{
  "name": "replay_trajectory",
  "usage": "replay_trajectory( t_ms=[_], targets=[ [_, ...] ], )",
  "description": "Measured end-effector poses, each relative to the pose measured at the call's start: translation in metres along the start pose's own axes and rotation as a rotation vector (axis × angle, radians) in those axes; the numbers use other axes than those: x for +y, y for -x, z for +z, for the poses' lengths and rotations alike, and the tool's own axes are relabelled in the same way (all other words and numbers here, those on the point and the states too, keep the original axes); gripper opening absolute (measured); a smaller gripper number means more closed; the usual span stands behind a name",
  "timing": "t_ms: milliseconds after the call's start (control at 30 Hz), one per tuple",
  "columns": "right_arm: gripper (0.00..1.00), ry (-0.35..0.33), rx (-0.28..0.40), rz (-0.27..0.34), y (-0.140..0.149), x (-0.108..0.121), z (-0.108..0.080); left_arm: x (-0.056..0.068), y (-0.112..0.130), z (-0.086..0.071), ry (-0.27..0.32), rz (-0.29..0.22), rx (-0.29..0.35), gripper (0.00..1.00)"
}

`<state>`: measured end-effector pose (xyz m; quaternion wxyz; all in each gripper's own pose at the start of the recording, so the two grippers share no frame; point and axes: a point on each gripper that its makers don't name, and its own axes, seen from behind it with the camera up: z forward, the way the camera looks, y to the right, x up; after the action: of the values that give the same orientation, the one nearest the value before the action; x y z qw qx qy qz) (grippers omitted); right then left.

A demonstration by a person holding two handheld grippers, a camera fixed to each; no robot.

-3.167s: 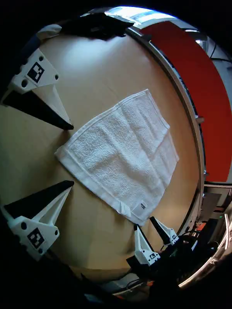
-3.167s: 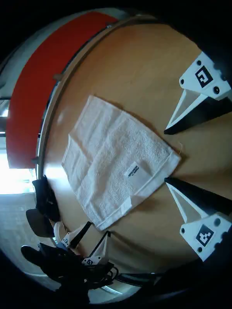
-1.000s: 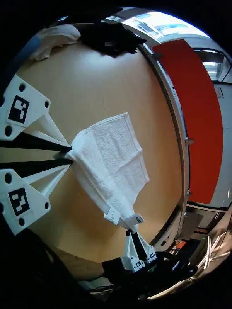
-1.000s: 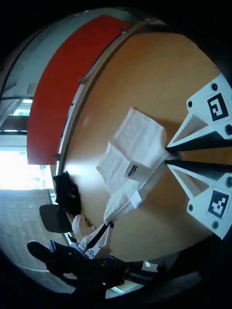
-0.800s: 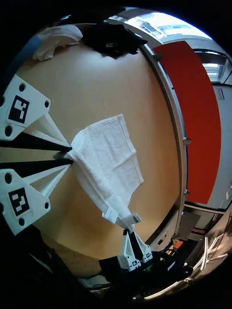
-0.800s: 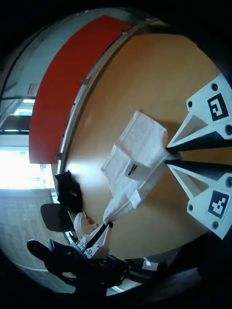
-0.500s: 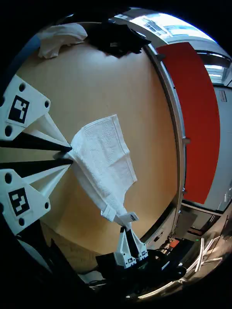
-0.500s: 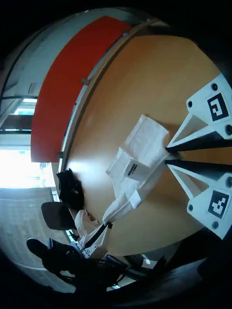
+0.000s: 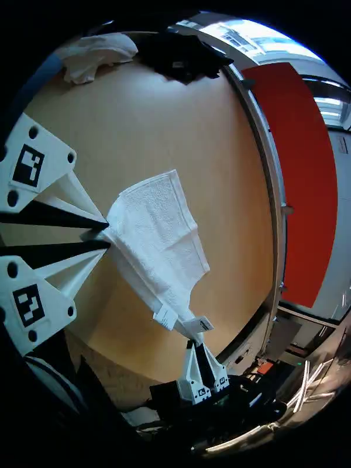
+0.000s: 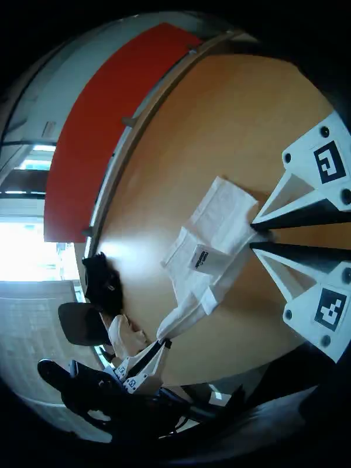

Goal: Fold towel

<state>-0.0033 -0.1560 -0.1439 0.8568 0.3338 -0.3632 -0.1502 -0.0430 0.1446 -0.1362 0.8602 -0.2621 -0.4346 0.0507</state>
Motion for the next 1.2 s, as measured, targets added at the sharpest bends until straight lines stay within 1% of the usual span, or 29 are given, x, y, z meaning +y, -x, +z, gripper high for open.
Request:
replay_trajectory(
  t_ms=[167, 367, 567, 767, 933, 1200],
  targets=[
    [0.15, 0.000, -0.005, -0.009, -0.008, 0.006, 0.009, -0.009, -0.008, 0.008, -0.011, 0.008, 0.005, 0.15],
    [0.15, 0.002, -0.017, -0.010, -0.016, 0.018, 0.025, -0.025, -0.021, 0.023, -0.041, 0.031, 0.009, 0.15],
    [0.15, 0.015, -0.038, -0.008, -0.021, 0.034, 0.043, -0.038, -0.033, 0.040, -0.053, 0.029, 0.011, 0.15],
    [0.15, 0.022, -0.049, 0.005, -0.025, 0.045, 0.060, -0.052, -0.039, 0.055, -0.071, 0.029, -0.001, 0.15],
    [0.15, 0.026, -0.071, 0.019, -0.021, 0.051, 0.070, -0.058, -0.040, 0.066, -0.078, 0.033, -0.013, 0.15],
    [0.15, 0.032, -0.099, 0.029, -0.011, 0.056, 0.079, -0.062, -0.041, 0.080, -0.078, 0.046, -0.026, 0.15]
  ],
)
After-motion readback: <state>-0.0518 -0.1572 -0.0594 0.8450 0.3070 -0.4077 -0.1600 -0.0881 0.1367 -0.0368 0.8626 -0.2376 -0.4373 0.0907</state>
